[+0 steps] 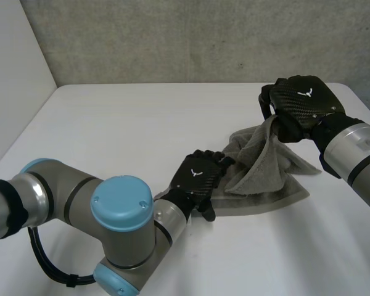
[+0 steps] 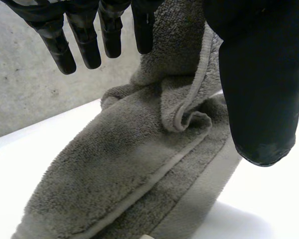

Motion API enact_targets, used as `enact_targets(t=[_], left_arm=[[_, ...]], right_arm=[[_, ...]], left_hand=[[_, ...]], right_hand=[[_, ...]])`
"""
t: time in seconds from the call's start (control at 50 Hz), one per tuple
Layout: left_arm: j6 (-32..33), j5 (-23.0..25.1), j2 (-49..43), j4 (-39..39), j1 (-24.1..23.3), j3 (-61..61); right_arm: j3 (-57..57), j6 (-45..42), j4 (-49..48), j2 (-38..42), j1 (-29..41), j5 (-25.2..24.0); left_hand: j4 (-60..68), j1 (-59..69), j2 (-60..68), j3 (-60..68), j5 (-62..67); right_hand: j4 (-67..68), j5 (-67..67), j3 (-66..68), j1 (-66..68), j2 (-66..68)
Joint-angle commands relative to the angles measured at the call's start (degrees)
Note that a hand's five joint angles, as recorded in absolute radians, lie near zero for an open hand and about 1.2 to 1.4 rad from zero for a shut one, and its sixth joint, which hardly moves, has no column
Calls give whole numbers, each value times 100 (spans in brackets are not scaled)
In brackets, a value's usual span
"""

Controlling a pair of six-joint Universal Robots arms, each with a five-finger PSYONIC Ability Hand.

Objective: Fold the towel.

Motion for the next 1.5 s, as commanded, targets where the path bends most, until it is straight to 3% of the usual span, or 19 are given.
enact_targets(t=[0.02, 0.16, 0.2, 0.34, 0.66, 0.84, 1.14, 1.3, 1.36, 1.4, 1.5], left_arm=[[389, -94, 118, -67, 301, -138], [1383, -455, 338, -85, 672, -420], [1751, -831, 347, -85, 768, -490], [1928, -1307, 312, -94, 979, -543], [1770, -745, 65, -524, 1111, -358], [875, -297, -40, -1086, 1111, -77], [672, -270, -225, -1263, 1111, 108], [672, -270, -365, -1271, 1111, 240], [672, -270, -401, -1271, 1111, 284], [680, -279, -401, -1263, 1111, 301], [698, -314, -278, -1280, 1120, 336]], right_arm=[[-97, -23, -14, -12, -52, -39], [-106, -23, -6, -4, -35, -30], [-97, -14, -6, -4, -17, -21], [-62, -32, -6, 40, 27, -13], [-18, -49, -14, 102, 36, -4], [-9, -49, -14, 190, 36, 5], [8, -58, -23, 286, 36, 14], [8, -67, -32, 400, 36, 14], [8, -67, -23, 401, 36, 22], [8, -67, -23, 401, 36, 23], [-45, -58, 3, 392, 27, 23]], left_hand=[[371, 360, 357, 367, 351], [371, 360, 357, 367, 351], [371, 360, 357, 367, 351], [388, 377, 373, 384, 367], [1397, 1386, 1383, 1393, 1377], [1986, 1975, 1971, 1982, 1965], [2608, 2597, 2594, 2604, 2588], [3769, 3758, 3755, 3765, 3748], [4879, 4868, 4865, 4875, 4859], [6452, 6441, 6438, 6448, 6431], [6559, 6548, 6545, 6555, 6539]], right_hand=[[244, 86, 299, 313, 356], [244, 86, 299, 313, 356], [244, 86, 299, 313, 356], [244, 86, 299, 313, 356], [244, 86, 299, 313, 356], [244, 86, 299, 313, 356], [244, 86, 299, 313, 356], [244, 86, 299, 313, 356], [244, 86, 299, 313, 356], [244, 86, 299, 313, 356], [244, 86, 299, 313, 356]])
